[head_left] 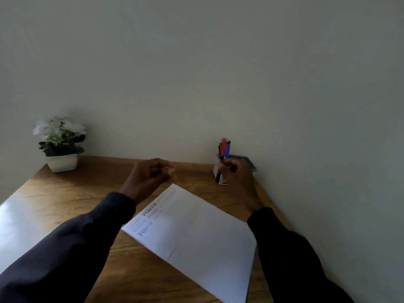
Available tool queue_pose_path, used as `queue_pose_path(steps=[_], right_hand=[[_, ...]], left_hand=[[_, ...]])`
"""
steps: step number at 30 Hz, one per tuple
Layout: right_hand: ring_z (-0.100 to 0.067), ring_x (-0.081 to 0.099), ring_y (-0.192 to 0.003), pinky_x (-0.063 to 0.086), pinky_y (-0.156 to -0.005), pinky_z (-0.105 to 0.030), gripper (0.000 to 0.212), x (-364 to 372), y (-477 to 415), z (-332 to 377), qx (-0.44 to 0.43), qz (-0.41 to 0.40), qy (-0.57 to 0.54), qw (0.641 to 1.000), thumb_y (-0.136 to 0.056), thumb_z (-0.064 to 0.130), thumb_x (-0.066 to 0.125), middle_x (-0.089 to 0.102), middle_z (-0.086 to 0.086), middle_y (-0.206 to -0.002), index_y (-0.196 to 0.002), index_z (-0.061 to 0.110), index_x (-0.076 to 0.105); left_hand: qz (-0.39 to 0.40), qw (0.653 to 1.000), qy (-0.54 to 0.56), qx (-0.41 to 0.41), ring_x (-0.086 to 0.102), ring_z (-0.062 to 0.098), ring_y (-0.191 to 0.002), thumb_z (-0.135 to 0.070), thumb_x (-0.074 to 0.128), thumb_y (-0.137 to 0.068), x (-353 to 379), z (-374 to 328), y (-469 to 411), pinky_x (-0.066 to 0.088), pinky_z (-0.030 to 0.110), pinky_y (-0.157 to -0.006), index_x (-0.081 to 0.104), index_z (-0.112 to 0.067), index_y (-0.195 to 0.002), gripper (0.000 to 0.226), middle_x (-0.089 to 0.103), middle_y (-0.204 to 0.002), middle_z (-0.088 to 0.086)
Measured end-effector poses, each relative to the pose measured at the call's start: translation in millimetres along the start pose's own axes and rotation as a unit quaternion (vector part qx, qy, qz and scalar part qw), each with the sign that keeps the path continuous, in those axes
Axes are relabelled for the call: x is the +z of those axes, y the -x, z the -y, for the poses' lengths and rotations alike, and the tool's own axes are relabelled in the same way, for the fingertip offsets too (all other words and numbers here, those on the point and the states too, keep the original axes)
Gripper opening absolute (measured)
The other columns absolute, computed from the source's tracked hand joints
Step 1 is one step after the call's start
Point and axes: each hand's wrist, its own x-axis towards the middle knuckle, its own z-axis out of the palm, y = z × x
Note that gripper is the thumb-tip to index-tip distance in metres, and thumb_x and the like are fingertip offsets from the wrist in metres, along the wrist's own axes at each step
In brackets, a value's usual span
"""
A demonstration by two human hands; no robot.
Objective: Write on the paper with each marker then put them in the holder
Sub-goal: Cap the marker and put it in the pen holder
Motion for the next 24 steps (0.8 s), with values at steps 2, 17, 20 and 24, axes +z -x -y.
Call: queue_pose_path(steps=[2,17,20,24], right_hand=[[-0.015,0.069,-0.068,0.058,-0.06,-0.033,0.009,-13.7,-25.0,-15.2,0.021,-0.053,0.024,0.998,-0.089,0.011,0.072,0.076,-0.011,-0.08,-0.086,0.003,0.075],[-0.017,0.064,-0.064,0.048,-0.058,-0.023,0.014,-7.2,-90.4,-54.6,0.095,0.041,0.173,0.979,-0.078,0.009,0.082,0.068,-0.011,-0.071,-0.078,-0.003,0.075],[-0.018,0.063,-0.064,0.05,-0.063,-0.029,0.014,-4.5,-86.3,-56.4,0.106,0.064,0.173,0.977,-0.079,0.01,0.082,0.066,-0.01,-0.07,-0.08,-0.003,0.074],[-0.021,0.067,-0.071,0.054,-0.066,-0.029,0.012,-4.5,-89.5,-46.8,0.1,0.003,0.14,0.985,-0.081,0.01,0.08,0.072,-0.013,-0.08,-0.084,-0.001,0.077]], left_hand=[[0.001,1.0,0.007,-0.006,0.073,0.016,-0.08,-0.006,0.069,-0.086,0.6,4.7,-1.1,0.055,0.017,-0.07,0.069,-0.005,-0.106,0.02,0.075,-0.086,0.009],[-0.02,0.999,-0.026,-0.022,0.073,0.02,-0.077,-0.006,0.07,-0.084,-12.1,16.0,-0.6,0.058,0.023,-0.072,0.069,-0.012,-0.102,0.018,0.074,-0.083,0.01],[-0.021,0.999,-0.037,-0.022,0.073,0.019,-0.077,-0.007,0.071,-0.084,-14.3,16.0,0.2,0.058,0.023,-0.073,0.069,-0.012,-0.102,0.019,0.075,-0.083,0.007],[-0.029,0.999,-0.041,-0.021,0.073,0.018,-0.077,-0.006,0.071,-0.083,-18.0,15.9,1.0,0.058,0.021,-0.072,0.069,-0.011,-0.102,0.019,0.075,-0.083,0.007]])
